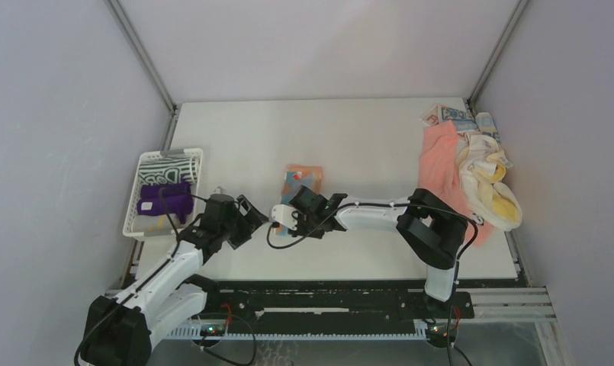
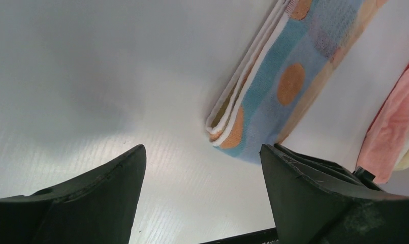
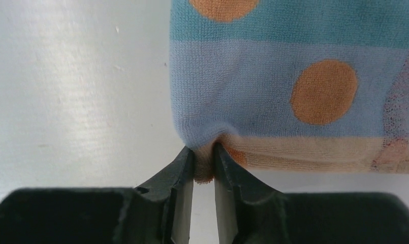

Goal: Roll the towels
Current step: Roll the towel at the center of the board.

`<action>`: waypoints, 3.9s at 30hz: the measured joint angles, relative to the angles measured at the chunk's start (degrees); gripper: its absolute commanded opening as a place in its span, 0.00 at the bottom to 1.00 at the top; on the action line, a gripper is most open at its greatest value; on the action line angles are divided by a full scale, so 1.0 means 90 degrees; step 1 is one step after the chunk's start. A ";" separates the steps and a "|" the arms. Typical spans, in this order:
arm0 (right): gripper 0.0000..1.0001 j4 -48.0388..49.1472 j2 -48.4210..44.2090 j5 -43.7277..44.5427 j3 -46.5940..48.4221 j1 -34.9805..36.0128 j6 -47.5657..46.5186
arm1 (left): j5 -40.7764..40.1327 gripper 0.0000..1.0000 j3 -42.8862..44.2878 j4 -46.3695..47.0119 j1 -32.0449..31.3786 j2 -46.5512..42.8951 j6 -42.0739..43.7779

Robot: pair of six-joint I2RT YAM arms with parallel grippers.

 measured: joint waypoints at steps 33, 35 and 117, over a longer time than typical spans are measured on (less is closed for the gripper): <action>0.51 0.1166 0.0056 0.0680 -0.0061 0.1188 0.2191 | 0.0631 0.18 -0.0148 0.0993 0.0384 0.1634 -0.0942; 0.49 0.1287 0.0056 0.0916 -0.0061 0.1321 0.2125 | 0.0631 0.18 -0.0148 0.0988 0.0384 0.1634 -0.0940; 0.00 0.0828 0.0522 -0.3825 -0.0090 -0.1457 0.2958 | 0.0563 0.55 0.0889 0.0423 0.0435 0.1770 -0.0661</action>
